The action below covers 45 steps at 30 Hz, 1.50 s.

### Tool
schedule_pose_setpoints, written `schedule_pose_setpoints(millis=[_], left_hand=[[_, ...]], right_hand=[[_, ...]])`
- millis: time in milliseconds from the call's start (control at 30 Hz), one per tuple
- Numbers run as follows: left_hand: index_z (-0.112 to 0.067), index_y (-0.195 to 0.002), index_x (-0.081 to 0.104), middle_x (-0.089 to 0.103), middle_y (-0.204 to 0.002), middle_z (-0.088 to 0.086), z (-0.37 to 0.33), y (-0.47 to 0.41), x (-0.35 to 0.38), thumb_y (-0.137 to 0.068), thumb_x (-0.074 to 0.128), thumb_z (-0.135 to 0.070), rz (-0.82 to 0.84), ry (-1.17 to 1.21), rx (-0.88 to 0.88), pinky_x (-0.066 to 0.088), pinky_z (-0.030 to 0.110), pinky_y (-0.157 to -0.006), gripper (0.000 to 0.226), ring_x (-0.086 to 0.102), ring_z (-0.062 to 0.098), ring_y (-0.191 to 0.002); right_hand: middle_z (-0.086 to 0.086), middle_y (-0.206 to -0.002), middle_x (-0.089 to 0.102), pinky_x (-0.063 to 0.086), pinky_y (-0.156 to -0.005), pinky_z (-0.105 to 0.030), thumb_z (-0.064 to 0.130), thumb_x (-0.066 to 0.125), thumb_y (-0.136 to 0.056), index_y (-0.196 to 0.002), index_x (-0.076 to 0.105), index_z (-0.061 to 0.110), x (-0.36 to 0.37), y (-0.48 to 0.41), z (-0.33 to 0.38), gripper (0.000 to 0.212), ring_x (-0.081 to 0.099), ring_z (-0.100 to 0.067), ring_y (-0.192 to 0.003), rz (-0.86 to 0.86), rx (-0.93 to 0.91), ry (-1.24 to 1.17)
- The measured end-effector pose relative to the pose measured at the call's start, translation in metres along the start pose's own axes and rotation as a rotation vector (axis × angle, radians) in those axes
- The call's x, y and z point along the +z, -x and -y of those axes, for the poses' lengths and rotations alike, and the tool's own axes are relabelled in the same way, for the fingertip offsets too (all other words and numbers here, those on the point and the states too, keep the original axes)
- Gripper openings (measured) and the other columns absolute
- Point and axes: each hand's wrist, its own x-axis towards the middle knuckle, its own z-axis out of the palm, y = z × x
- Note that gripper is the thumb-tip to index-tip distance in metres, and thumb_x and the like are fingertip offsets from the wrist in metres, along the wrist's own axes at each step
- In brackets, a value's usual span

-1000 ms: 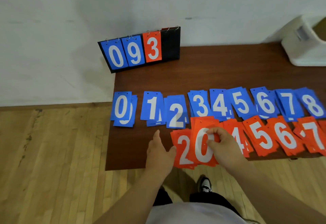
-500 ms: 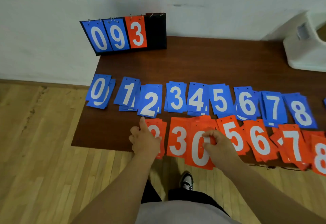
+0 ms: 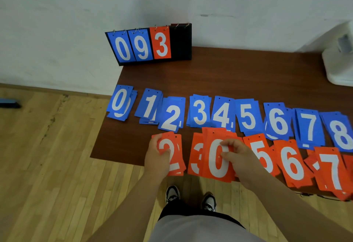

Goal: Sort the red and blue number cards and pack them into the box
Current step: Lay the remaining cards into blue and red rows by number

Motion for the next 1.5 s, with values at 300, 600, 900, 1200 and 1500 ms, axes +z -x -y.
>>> schedule_pose_setpoints(millis=[300, 600, 900, 1200, 1500], left_hand=[[-0.061, -0.131, 0.039, 0.054, -0.129, -0.020, -0.035, 0.016, -0.038, -0.107, 0.049, -0.025, 0.241, 0.199, 0.166, 0.061, 0.036, -0.086, 0.045, 0.060, 0.009, -0.112], [-0.065, -0.132, 0.037, 0.066, -0.130, -0.007, -0.056, 0.000, -0.065, -0.104, 0.058, -0.020, 0.353, 0.324, 0.260, 0.063, 0.035, -0.079, 0.057, 0.070, 0.015, -0.110], [-0.090, -0.106, 0.029, 0.055, -0.141, -0.011, -0.072, 0.000, -0.055, -0.102, 0.061, -0.020, 0.294, 0.208, 0.273, 0.063, 0.040, -0.086, 0.077, 0.062, 0.020, -0.122], [-0.062, -0.144, 0.029, 0.047, -0.148, -0.010, -0.093, 0.029, -0.004, -0.102, 0.061, -0.022, 0.181, 0.097, 0.259, 0.062, 0.041, -0.086, 0.066, 0.058, 0.020, -0.126], [-0.076, -0.125, 0.042, 0.059, -0.138, -0.007, -0.121, 0.090, 0.090, -0.102, 0.051, -0.007, 0.195, 0.282, 0.265, 0.062, 0.043, -0.087, 0.073, 0.068, 0.018, -0.114]], right_hand=[[-0.012, -0.119, 0.069, 0.056, -0.092, -0.061, 0.001, 0.053, -0.100, -0.108, 0.068, 0.018, 0.065, 0.013, 0.055, 0.024, 0.067, -0.039, -0.108, 0.185, 0.099, -0.373], [-0.014, -0.121, 0.071, 0.057, -0.091, -0.059, 0.000, 0.054, -0.097, -0.108, 0.066, 0.016, 0.082, 0.017, 0.070, 0.023, 0.069, -0.039, -0.109, 0.105, 0.035, -0.514], [-0.012, -0.122, 0.072, 0.061, -0.077, -0.048, 0.010, 0.058, -0.099, -0.124, 0.065, 0.020, 0.037, 0.013, 0.078, 0.027, 0.071, -0.036, -0.107, -0.027, 0.060, -0.663], [-0.013, -0.122, 0.072, 0.060, -0.081, -0.050, 0.004, 0.055, -0.099, -0.124, 0.065, 0.018, -0.026, 0.004, 0.072, 0.030, 0.070, -0.037, -0.110, 0.117, 0.087, -0.689], [-0.004, -0.124, 0.065, 0.060, -0.089, -0.052, 0.005, 0.055, -0.101, -0.107, 0.070, 0.032, -0.097, -0.011, 0.059, 0.032, 0.068, -0.031, -0.108, 0.230, -0.072, -0.114]])
